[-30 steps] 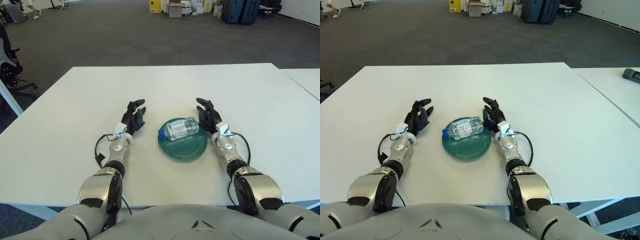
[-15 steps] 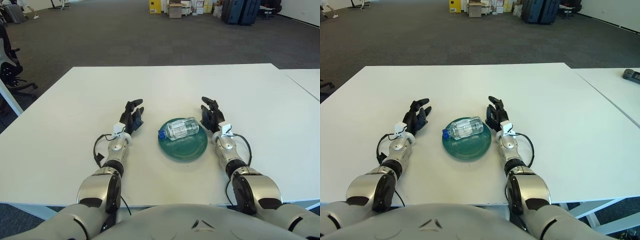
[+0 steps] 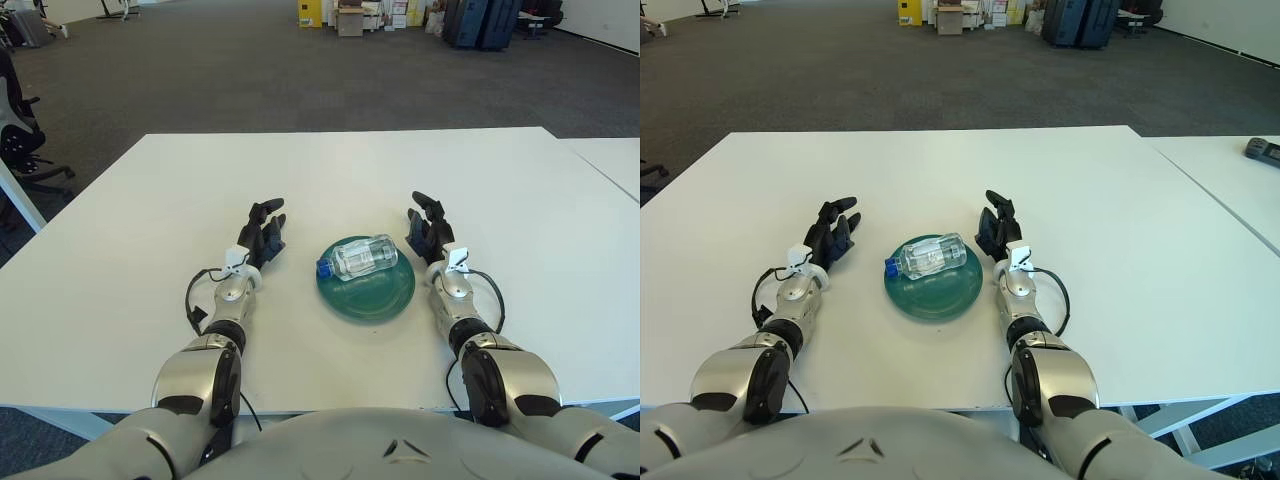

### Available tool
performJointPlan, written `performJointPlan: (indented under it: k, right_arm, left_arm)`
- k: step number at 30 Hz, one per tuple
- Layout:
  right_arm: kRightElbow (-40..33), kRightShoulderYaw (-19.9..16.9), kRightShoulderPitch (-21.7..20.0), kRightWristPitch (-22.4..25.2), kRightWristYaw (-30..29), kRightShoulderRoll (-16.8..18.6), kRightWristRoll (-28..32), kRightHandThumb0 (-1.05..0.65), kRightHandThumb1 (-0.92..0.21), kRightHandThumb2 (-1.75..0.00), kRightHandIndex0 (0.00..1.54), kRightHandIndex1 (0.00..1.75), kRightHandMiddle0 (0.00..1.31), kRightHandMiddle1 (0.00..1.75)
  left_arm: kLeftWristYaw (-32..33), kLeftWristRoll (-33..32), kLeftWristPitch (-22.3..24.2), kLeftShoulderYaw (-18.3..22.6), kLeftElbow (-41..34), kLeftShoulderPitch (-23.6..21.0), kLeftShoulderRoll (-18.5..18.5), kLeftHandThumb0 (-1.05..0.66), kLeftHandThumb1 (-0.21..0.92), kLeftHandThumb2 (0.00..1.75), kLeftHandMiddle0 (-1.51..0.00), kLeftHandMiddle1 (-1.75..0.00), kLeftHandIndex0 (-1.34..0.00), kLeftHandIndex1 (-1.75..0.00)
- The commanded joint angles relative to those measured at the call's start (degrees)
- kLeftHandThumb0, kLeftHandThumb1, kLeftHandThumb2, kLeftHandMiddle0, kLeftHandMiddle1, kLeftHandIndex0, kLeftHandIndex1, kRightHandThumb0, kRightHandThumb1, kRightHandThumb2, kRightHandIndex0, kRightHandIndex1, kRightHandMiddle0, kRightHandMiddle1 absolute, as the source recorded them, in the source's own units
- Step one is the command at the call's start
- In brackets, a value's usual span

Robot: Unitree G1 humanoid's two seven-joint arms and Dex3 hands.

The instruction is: Put the bottle into the plate.

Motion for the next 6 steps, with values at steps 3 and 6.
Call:
performJointPlan:
  k: [3,6]
  right_arm:
    - [3.3,-1.7,3.5,6.8,-1.7,1.0,1.6,-0.67,-0.92,-0.92,0.27,0.0,0.0,0.57]
    - [3.3,-2.0,3.3,7.0,-2.0,1.1,1.6,-0.68,-0.92,-0.92,0.26,0.0,0.0,0.57]
  left_arm:
    - [0.2,0.4,1.8,-0.2,1.3,1.5,0.8,-0.93,0.92,0.87,-0.47,-0.07,-0.05,-1.04]
    - [0.2,0.4,1.9,-0.3,1.3,1.5,0.9,-0.92,0.92,0.87,-0.47,-0.07,-0.06,-1.04]
